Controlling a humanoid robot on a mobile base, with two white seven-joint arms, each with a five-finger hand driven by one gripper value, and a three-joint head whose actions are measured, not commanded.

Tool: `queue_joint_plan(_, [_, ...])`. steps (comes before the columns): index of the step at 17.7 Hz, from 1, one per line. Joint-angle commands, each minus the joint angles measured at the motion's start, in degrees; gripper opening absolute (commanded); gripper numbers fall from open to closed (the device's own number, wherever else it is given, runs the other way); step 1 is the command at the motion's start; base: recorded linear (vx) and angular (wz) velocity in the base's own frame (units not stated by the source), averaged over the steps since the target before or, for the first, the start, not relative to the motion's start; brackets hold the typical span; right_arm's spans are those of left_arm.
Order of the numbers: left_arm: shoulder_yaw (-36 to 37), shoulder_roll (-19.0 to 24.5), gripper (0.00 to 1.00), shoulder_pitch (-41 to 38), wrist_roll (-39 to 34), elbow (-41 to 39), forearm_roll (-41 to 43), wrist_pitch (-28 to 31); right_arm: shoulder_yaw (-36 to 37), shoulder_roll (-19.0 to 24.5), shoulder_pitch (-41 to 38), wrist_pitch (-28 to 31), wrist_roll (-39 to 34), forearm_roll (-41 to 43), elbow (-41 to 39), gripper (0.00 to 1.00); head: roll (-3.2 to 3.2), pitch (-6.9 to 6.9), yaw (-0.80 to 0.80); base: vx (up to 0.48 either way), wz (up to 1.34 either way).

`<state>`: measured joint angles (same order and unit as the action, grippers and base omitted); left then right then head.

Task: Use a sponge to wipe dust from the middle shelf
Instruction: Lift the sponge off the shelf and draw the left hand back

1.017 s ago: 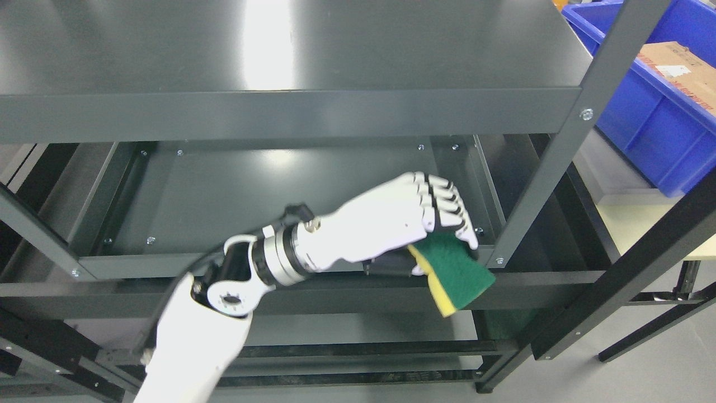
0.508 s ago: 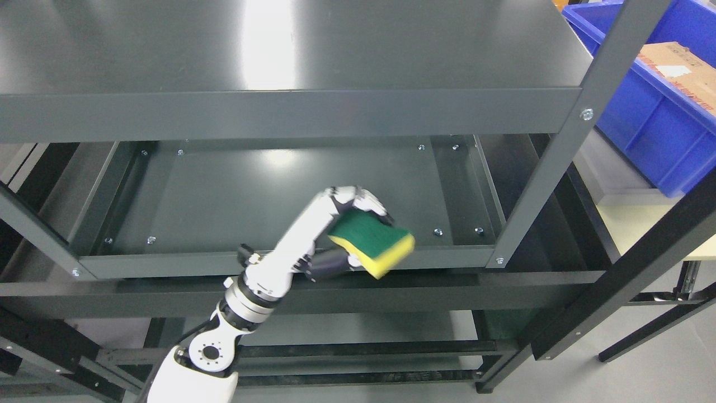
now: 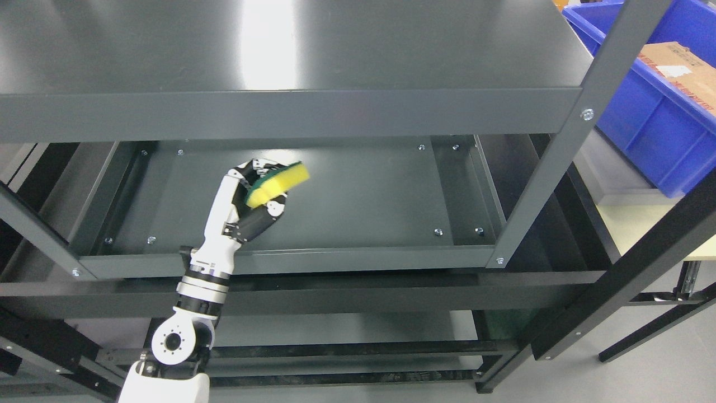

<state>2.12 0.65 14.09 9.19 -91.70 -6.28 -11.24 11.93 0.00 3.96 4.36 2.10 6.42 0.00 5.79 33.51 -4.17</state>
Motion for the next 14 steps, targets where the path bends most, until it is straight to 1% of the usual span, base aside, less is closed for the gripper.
queue_joint_plan(1, [-8.98,0.35,0.00,0.32,-0.84,-5.06,-3.21,4.99,0.02,-1.00,0.00,0.04,0.01,0.00,-1.00,1.00,0.00,0.00,0.00,0.000,0.00])
queue_joint_plan(4, [-9.15,0.35,0.00,0.59,-0.93,-6.39,-3.21,5.00,0.02,-1.00,0.00,0.04,0.01,0.00,-1.00,1.00,0.00,0.00,0.00,0.000,0.00])
queue_joint_plan(7, [-11.17,0.35,0.00,0.33,-0.75,-6.48,-3.39,4.21,0.02,-1.00,0.00,0.04,0.01,0.00,-1.00,1.00,0.00,0.00,0.00,0.000,0.00])
queue_joint_plan(14, [-10.12,0.35,0.00,0.24,-0.75,-6.21,-4.71,4.29,-0.07,-1.00,0.00,0.04,0.01,0.00,-1.00,1.00,0.00,0.00,0.00,0.000,0.00])
